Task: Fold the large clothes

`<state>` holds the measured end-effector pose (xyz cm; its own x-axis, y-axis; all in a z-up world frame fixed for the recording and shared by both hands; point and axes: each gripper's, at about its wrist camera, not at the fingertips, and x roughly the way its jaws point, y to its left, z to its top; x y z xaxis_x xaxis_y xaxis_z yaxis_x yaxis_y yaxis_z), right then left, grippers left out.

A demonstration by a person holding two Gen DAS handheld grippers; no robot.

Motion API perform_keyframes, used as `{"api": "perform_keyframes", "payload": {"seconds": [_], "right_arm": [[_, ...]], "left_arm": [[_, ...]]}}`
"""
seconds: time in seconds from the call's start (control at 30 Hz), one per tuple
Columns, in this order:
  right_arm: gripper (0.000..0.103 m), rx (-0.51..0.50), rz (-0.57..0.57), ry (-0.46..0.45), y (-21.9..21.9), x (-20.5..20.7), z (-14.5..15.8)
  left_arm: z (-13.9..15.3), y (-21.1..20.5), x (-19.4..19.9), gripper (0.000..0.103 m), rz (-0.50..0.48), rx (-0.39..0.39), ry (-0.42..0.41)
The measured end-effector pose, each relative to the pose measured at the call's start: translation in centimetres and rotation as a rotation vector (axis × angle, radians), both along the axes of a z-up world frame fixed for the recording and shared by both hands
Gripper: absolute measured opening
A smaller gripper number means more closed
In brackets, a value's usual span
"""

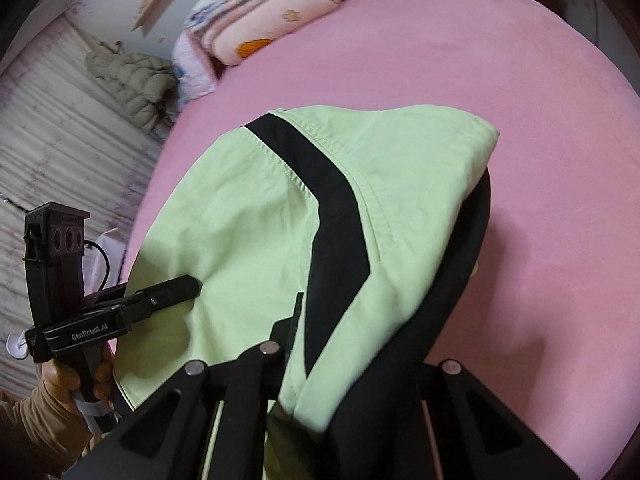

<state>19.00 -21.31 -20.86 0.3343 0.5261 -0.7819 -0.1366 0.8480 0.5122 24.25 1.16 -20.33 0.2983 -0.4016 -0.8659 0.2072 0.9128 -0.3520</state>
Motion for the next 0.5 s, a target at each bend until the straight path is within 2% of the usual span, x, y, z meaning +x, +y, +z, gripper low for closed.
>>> {"api": "perform_keyframes", "payload": {"seconds": [0.17, 0.27, 0.4, 0.5], "right_arm": [[0.012, 0.046, 0.039, -0.070, 10.4, 3.0, 1.9], [0.012, 0.052, 0.067, -0.098, 16.2, 6.3, 1.5], [0.012, 0.049, 0.083, -0.142, 22.2, 10.8, -0.3], [0.012, 0.023, 0.077, -0.168, 25.0, 14.1, -2.5]], "left_arm": [[2.7, 10.7, 1.9, 0.038, 0.035, 0.050, -0.063], [3.1, 15.4, 3.6, 0.038, 0.061, 0.083, -0.090], [1.5, 21.4, 7.8, 0.039, 0.093, 0.098, -0.139], [-1.3, 25.3, 11.1, 0.039, 0.103, 0.093, -0.163]]}}
